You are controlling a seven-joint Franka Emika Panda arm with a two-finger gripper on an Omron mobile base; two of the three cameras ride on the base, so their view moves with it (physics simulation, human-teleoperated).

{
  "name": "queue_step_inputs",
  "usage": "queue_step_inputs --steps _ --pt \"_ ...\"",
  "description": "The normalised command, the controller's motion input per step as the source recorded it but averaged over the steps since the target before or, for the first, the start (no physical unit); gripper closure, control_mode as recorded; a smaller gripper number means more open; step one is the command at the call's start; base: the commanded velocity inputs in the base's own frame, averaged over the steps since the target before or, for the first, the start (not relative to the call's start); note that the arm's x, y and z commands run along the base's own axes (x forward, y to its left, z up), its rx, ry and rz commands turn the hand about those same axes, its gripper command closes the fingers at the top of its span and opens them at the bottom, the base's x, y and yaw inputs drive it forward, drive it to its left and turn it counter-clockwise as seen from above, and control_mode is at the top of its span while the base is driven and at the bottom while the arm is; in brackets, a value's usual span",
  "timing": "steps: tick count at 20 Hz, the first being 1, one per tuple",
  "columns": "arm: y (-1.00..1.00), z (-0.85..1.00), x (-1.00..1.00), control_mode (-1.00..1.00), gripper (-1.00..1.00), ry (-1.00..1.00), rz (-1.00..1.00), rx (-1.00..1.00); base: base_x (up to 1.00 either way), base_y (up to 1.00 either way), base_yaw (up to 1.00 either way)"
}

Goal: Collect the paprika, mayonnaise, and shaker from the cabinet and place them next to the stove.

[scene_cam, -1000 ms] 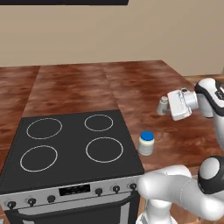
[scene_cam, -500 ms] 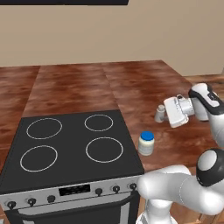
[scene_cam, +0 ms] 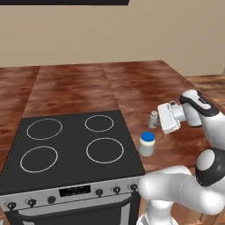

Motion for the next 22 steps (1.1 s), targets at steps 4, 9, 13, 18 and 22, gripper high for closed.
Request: queue_step_inputs --steps 4,9,13,18,22 --pt "0.02 -0.09 0.28 -1.0 1.0 0.0 0.0 0.0 0.0 0.0 0.0" --pt "0.0 -0.11 0.38 -1.0 1.0 -0.01 0.05 0.0 0.0 0.0 0.0" --pt "0.0 -0.25 0.34 -1.0 1.0 -0.02 0.08 0.0 0.0 0.0 0.0" --pt "0.0 -0.33 0.31 -1.0 1.0 -0.02 0.11 0.01 0.0 0.0 0.0" --pt "0.0 -0.29 0.29 -1.0 1.0 0.0 0.14 0.04 0.0 0.0 0.0"
